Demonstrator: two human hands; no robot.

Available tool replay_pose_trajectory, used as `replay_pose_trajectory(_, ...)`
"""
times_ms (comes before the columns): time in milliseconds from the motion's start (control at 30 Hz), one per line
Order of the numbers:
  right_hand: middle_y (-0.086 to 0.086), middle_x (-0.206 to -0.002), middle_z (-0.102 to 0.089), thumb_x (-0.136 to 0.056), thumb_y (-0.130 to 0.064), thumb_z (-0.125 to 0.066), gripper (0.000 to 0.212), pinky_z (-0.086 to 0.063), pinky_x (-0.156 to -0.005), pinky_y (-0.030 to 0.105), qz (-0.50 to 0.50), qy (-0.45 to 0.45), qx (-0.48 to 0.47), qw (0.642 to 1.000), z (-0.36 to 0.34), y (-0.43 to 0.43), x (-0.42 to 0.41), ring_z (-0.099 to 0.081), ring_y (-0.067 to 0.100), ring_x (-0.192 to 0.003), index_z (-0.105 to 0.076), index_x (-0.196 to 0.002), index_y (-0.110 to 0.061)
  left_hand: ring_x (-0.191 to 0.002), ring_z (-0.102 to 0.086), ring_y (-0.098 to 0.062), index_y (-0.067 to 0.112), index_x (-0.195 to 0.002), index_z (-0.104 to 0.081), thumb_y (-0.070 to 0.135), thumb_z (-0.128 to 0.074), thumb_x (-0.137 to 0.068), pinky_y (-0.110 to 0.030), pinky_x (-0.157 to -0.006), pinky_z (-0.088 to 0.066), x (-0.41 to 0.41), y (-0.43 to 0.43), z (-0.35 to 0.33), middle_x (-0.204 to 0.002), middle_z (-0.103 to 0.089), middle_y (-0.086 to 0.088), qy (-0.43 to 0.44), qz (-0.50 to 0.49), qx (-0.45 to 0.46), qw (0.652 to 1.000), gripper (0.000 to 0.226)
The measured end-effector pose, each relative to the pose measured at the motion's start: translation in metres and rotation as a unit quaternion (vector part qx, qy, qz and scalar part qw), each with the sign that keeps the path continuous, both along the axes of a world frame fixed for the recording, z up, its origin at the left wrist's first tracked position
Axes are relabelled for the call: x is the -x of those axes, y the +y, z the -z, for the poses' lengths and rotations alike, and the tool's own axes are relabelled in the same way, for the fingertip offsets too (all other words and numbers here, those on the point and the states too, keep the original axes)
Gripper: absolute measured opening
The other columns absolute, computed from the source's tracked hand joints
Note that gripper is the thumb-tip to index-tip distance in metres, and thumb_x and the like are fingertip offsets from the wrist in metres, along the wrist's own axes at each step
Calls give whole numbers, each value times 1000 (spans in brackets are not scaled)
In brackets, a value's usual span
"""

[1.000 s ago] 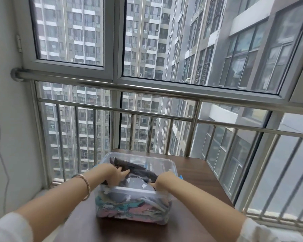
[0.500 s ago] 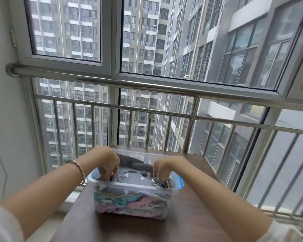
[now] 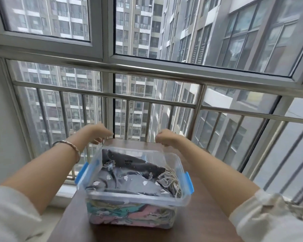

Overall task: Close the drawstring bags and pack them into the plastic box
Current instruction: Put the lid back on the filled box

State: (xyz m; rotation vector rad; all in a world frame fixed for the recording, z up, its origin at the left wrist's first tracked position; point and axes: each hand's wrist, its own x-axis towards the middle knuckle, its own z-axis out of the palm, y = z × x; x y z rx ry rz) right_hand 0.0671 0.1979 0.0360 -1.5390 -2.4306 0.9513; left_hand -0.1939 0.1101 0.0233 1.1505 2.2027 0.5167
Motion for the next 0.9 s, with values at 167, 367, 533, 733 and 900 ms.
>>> replay_pose_trajectory(167,18,-128,-49,-98,-13,-44,42,-50,-88,35,29,-108,106,988,26,37,12,-55,28,-109,-36,-139,-9,-134,-38,-38,3,-149,-21,56,-41,-94,-44,-108,-39,0,28,26,-152,-28,-20,-30,23,137,990,79)
replay_pose_trajectory(367,21,-160,0,-100,-29,-47,73,-19,-117,46,37,-153,211,965,46,58,10,-10,39,-146,-1,-153,-9,-145,-14,-38,12,-151,8,69,-35,-87,-51,-118,-18,11,49,54,-159,7,-18,-72,47,291,953,96)
replay_pose_trajectory(533,16,-161,8,-100,-30,-46,77,-16,-118,44,19,-105,275,956,63,72,11,-6,33,-148,6,-153,-13,-143,-20,-36,17,-153,3,76,-41,-79,-47,-115,-28,12,50,69,-159,12,-13,-83,69,276,955,104)
replay_pose_trajectory(733,14,-160,13,-100,-42,-38,74,-12,-119,53,103,28,275,955,71,80,8,0,35,-148,5,-153,-14,-147,1,-34,26,-153,3,87,-28,-73,-57,-117,-10,12,46,63,-160,14,-7,-104,46,154,982,105)
replay_pose_trajectory(900,15,-160,-11,-89,-75,-11,85,-21,-115,57,202,265,232,914,39,57,0,-18,38,-145,-13,-154,-21,-144,-11,-39,29,-152,2,85,-5,-77,-59,-115,-9,-11,27,24,-160,2,-11,-229,-90,-88,965,94)
